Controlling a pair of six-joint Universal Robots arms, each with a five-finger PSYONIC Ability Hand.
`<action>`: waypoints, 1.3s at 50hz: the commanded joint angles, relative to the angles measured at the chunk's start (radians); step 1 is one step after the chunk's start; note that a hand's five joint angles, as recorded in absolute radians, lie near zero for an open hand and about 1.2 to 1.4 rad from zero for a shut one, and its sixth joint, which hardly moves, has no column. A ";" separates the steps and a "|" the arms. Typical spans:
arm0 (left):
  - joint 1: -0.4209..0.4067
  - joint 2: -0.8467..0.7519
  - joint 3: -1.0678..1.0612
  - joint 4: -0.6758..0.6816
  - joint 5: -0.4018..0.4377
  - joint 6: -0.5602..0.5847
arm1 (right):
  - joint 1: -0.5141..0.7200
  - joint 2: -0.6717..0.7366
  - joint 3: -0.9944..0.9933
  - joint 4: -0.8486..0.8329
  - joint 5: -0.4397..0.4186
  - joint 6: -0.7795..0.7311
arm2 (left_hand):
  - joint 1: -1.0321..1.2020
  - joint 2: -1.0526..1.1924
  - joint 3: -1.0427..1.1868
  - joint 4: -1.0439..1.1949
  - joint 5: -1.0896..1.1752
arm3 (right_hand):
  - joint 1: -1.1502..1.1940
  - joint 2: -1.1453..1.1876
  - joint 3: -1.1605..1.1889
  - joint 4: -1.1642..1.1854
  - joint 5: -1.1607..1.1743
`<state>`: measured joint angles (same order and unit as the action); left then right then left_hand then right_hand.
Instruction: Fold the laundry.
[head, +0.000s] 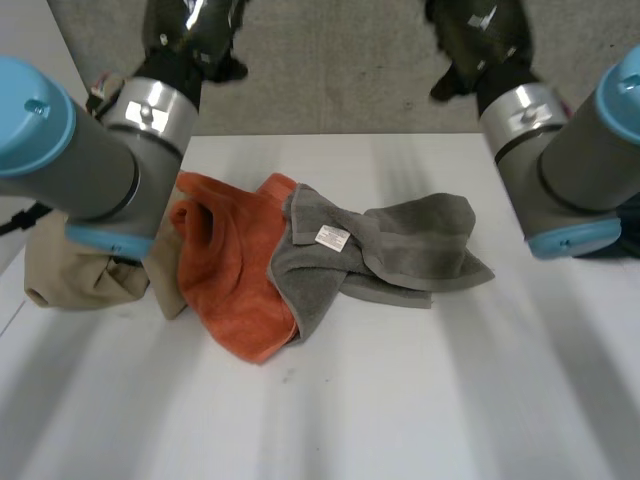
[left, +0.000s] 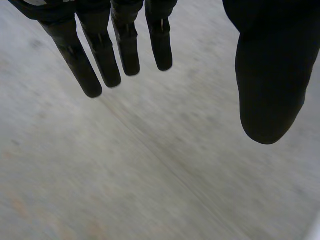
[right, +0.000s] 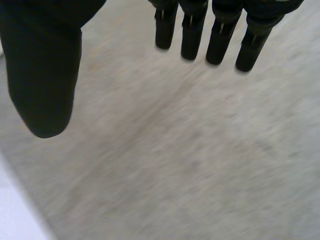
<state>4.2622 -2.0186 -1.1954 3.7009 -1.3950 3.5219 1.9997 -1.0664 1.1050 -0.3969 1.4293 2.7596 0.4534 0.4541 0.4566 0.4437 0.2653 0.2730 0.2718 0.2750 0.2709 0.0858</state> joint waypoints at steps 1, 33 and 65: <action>0.044 0.037 -0.206 -0.133 0.100 0.023 | 0.060 0.094 -0.005 0.309 -0.021 0.014 | -0.114 -0.114 -0.117 -0.104 -0.100 | -0.098 -0.097 -0.100 -0.096 -0.086; 0.145 -0.218 -0.165 -0.144 0.018 0.232 | 0.093 0.396 -0.097 0.194 0.053 0.133 | 0.943 0.942 0.940 0.953 0.956 | 1.123 1.124 1.121 1.125 1.136; 0.366 -0.152 0.141 -0.319 -0.075 0.080 | -0.099 -0.090 0.423 0.207 -0.127 -0.057 | -0.279 -0.280 -0.282 -0.269 -0.265 | 1.123 1.124 1.121 1.125 1.136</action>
<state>4.6663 -2.2906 -0.8628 3.3163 -1.5283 3.6168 1.8826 -1.1567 1.5179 -0.1909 1.2979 2.6966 0.1860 0.2405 0.2441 0.2339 0.0685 1.1089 1.1787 1.1837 1.1969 0.9909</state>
